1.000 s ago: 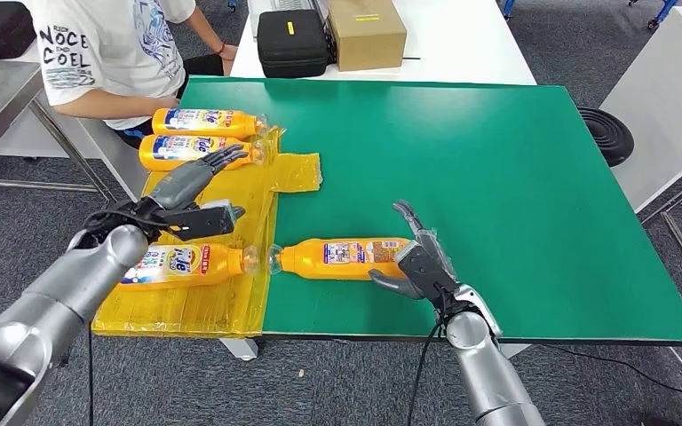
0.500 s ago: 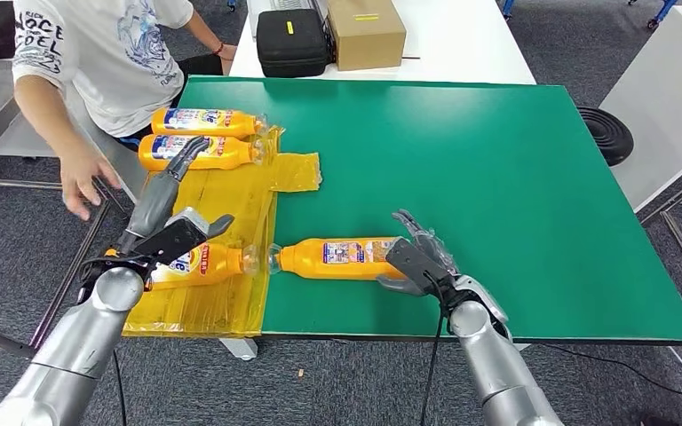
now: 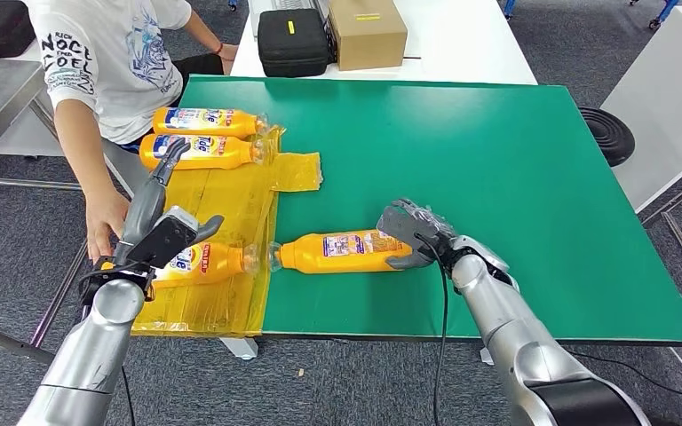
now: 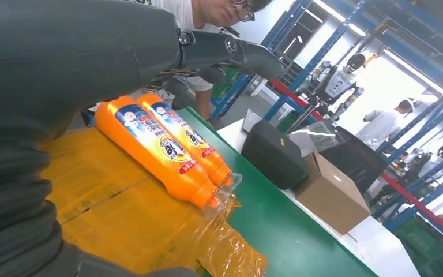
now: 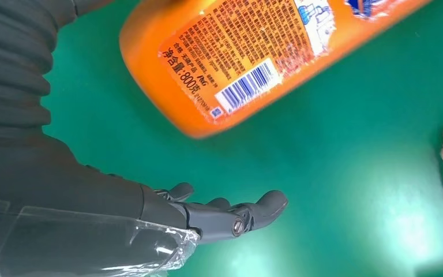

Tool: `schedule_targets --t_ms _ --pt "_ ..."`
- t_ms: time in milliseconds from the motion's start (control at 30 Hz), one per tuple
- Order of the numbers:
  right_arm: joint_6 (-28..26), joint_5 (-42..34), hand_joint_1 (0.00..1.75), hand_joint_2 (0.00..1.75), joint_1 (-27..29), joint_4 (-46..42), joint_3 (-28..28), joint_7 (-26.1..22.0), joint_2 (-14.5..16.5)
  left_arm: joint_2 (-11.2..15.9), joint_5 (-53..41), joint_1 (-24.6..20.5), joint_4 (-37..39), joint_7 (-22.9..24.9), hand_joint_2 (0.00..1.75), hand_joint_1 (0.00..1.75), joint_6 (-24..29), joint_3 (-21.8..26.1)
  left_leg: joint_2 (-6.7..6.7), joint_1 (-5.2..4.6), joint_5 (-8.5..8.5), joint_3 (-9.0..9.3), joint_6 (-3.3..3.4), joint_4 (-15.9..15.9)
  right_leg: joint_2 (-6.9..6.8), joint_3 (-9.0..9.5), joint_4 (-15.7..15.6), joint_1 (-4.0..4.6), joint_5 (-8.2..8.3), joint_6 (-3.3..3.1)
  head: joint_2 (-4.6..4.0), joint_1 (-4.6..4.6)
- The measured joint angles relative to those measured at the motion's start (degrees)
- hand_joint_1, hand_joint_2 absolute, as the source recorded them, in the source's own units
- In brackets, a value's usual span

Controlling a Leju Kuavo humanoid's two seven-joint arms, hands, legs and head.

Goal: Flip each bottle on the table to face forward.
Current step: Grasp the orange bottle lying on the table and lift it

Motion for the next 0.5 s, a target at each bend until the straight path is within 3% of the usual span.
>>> schedule_targets --t_ms 500 --pt "5.33 0.34 0.0 1.75 -3.76 8.73 3.87 -0.74 -0.04 -0.37 1.38 0.36 0.55 -0.44 1.75 0.0 -2.32 1.04 0.0 -0.01 0.0 0.0 0.0 0.0 0.0 -0.01 -0.01 -0.01 0.0 0.0 0.0 -0.01"
